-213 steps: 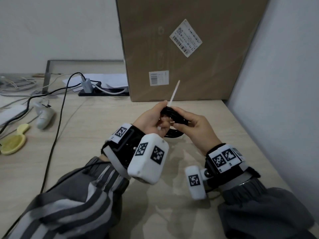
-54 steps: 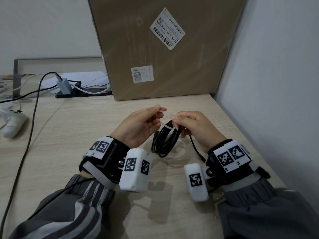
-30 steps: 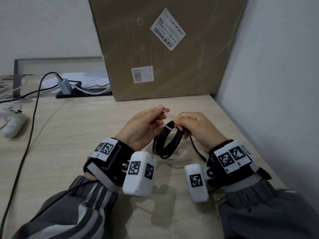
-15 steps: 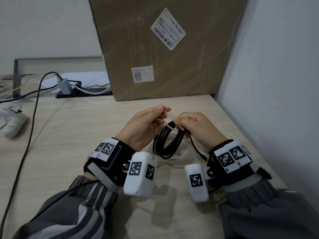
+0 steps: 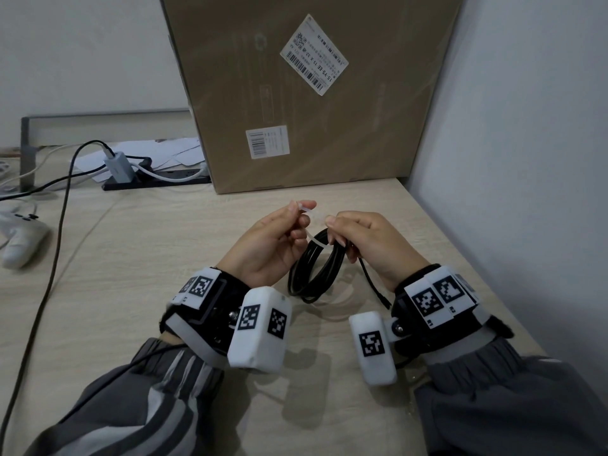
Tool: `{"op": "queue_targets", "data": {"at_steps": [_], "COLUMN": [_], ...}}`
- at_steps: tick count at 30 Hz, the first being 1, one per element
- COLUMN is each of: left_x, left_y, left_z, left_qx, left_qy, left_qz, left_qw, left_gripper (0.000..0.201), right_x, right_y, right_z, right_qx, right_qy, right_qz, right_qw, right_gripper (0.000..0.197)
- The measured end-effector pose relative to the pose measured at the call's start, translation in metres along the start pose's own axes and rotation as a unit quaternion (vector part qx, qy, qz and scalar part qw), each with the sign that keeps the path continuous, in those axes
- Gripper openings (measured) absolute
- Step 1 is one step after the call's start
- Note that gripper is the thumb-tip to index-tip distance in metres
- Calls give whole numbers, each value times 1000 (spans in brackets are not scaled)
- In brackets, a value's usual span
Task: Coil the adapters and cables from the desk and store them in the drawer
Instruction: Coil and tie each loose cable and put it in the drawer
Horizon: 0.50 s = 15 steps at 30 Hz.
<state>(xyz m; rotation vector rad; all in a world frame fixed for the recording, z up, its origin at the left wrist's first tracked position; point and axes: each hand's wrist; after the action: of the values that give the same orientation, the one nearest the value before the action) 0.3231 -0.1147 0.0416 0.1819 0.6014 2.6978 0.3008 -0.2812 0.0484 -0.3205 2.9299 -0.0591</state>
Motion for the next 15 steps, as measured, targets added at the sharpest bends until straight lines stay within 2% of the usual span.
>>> {"op": "queue_targets", "data": {"at_steps": [15], "left_x": [-1], "left_y": [-2], "left_z": [0], "left_qx": [10], "left_qy": [4], "left_qz": [0], "left_qw": [1000], "left_gripper": [23], "right_x": [2], "right_y": [1], "right_z": [-2], "right_qx": [-1], "right_qy": [-1], "right_qz": [-6], "right_qw": [1000], "right_gripper": [44]}}
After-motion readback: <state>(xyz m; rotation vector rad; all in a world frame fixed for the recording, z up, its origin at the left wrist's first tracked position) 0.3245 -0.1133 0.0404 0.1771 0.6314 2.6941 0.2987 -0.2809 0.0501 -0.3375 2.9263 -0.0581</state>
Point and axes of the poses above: each hand's wrist, its own x-axis away from the middle knuckle, its own y-axis out of the palm, z = x × y, and after that the axes turned 11 degrees about -x, right-handed
